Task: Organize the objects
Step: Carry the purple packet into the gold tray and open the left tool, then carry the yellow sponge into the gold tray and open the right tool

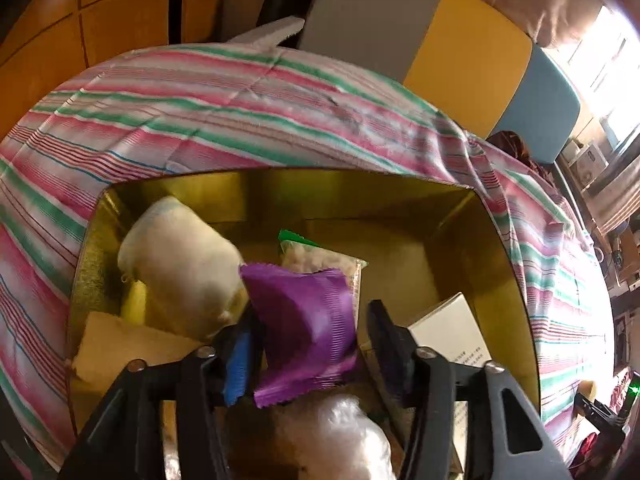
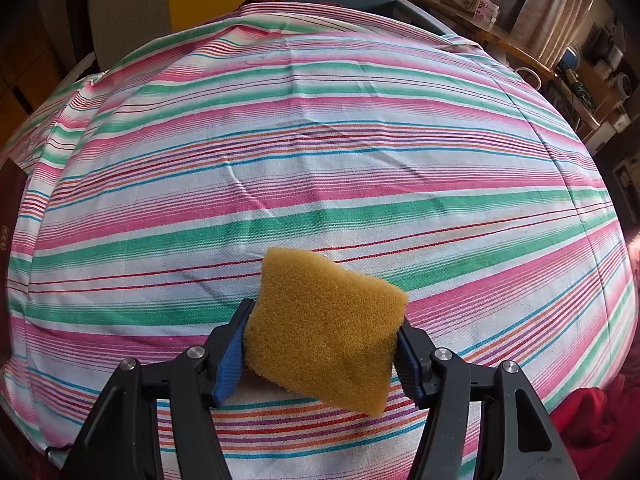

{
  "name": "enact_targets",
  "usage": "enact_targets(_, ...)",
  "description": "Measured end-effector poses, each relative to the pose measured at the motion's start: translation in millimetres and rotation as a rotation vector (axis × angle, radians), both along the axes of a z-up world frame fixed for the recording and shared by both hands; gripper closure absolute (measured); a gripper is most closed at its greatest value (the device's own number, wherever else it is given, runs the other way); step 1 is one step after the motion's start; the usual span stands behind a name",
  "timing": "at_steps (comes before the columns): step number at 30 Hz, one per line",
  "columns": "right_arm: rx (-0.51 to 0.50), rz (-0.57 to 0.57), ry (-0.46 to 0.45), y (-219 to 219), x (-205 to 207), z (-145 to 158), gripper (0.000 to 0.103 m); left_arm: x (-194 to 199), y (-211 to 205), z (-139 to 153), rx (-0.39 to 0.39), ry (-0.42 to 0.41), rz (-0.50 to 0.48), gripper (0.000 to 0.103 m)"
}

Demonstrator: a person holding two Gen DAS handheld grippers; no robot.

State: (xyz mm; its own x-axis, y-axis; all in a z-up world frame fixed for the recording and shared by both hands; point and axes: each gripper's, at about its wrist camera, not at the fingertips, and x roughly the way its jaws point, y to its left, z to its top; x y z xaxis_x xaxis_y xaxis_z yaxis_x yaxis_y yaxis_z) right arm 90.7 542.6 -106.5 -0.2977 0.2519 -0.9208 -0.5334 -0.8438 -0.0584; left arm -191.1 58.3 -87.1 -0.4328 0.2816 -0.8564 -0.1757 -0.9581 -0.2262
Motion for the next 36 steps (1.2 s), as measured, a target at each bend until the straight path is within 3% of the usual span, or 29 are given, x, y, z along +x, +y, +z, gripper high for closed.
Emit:
enact_targets(8,0.0,0.001,0.001,1.4,-0.3,-0.4,0.039,32.0,-8.3,35.5,-0.005,0.119,0.011,0.039)
enact_targets(16,0.037,0.017,-0.008,-2.7,-5.0,-0.5,0.04,108.4,-11.7,70.4,-0.061,0.285,0.032,0.039)
enact_targets(23,0.032,0.017,-0.007,-10.5,-3.4,2.8,0.04,151.8,-17.2,74.0,-0.077,0.309,0.038,0.039)
enact_targets(36,-0.072,0.096,0.032,-49.2,-11.5,4.5,0.04,177.2,-22.4,66.2,-0.069,0.288,0.018,0.039)
